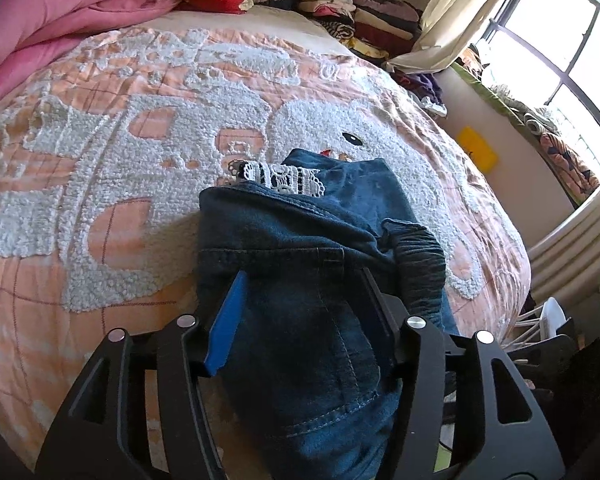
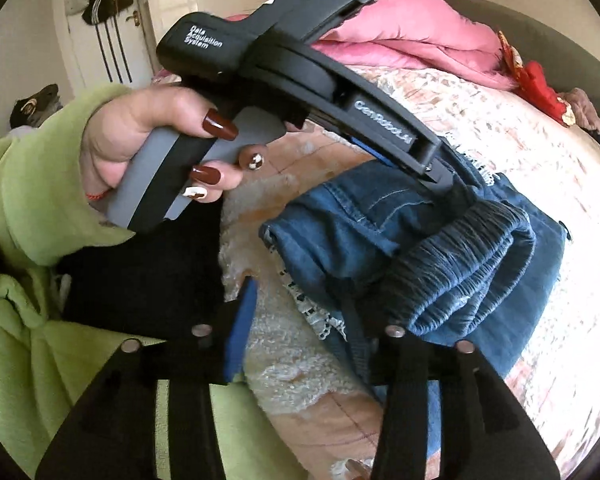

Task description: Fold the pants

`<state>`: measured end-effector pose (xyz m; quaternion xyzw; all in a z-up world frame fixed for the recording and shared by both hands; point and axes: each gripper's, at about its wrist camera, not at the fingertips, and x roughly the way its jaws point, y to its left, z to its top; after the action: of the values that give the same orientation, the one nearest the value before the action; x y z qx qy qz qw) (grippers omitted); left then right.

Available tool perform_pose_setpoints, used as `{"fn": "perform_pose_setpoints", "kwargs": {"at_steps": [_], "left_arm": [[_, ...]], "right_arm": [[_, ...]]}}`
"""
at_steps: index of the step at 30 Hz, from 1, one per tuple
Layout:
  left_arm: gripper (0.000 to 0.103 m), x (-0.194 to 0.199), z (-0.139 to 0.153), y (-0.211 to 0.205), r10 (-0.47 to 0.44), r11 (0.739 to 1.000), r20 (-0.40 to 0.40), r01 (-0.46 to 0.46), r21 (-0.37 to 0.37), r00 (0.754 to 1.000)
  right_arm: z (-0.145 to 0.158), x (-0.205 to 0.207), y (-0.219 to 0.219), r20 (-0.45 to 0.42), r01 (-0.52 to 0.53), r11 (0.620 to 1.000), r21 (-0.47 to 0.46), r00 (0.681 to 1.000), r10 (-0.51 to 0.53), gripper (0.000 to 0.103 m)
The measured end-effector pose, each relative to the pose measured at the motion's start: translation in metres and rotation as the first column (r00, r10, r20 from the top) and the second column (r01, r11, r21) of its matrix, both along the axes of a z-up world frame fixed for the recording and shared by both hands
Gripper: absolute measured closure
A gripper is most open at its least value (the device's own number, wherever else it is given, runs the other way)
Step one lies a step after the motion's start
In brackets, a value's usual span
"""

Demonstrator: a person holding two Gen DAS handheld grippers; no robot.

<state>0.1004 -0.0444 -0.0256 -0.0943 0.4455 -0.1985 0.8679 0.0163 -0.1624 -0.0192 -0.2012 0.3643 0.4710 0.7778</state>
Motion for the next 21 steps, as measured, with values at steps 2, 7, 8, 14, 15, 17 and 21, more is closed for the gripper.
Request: {"fn": "perform_pose_setpoints", "kwargs": {"at_steps": [2, 7, 8, 14, 15, 17, 21], "left_arm": [[0.050, -0.001, 0.000, 0.000, 0.004, 1.000, 0.002, -0.004, 0.003, 1.000], [0.043, -0.004, 0.004, 0.001, 0.016, 1.000, 0.012, -0.016, 0.011, 1.000], [0.041, -0.005, 0.005, 0.002, 0.019, 1.000, 0.014, -0.019, 0.011, 1.000], [0.034, -0.008, 0.010, 0.004, 0.032, 0.999, 0.025, -0.032, 0.010, 0.999], [0.033, -0.009, 0.011, 0.004, 0.035, 0.999, 0.027, -0.035, 0.010, 0.999], [0.032, -0.011, 0.013, 0.006, 0.038, 0.999, 0.032, -0.039, 0.011, 0.999], [0.031, -0.015, 0.018, 0.008, 0.051, 0.999, 0.041, -0.051, 0.015, 0.998]], "right_arm": [[0.001, 0.000, -0.002, -0.002, 0.017, 1.000, -0.001, 1.000, -0.017, 0.060], [0.011, 0.000, -0.013, -0.016, 0.046, 0.998, 0.040, 0.999, -0.045, 0.051], [0.015, 0.000, -0.016, -0.018, 0.053, 0.997, 0.051, 0.998, -0.052, 0.048], [0.028, -0.001, -0.028, -0.005, 0.087, 0.993, 0.076, 0.996, -0.087, 0.038], [0.029, -0.002, -0.029, -0.002, 0.092, 0.993, 0.079, 0.996, -0.092, 0.038], [0.032, -0.003, -0.031, 0.006, 0.104, 0.991, 0.082, 0.994, -0.105, 0.033], [0.037, -0.003, -0.036, 0.015, 0.130, 0.987, 0.098, 0.991, -0.133, 0.027]]}}
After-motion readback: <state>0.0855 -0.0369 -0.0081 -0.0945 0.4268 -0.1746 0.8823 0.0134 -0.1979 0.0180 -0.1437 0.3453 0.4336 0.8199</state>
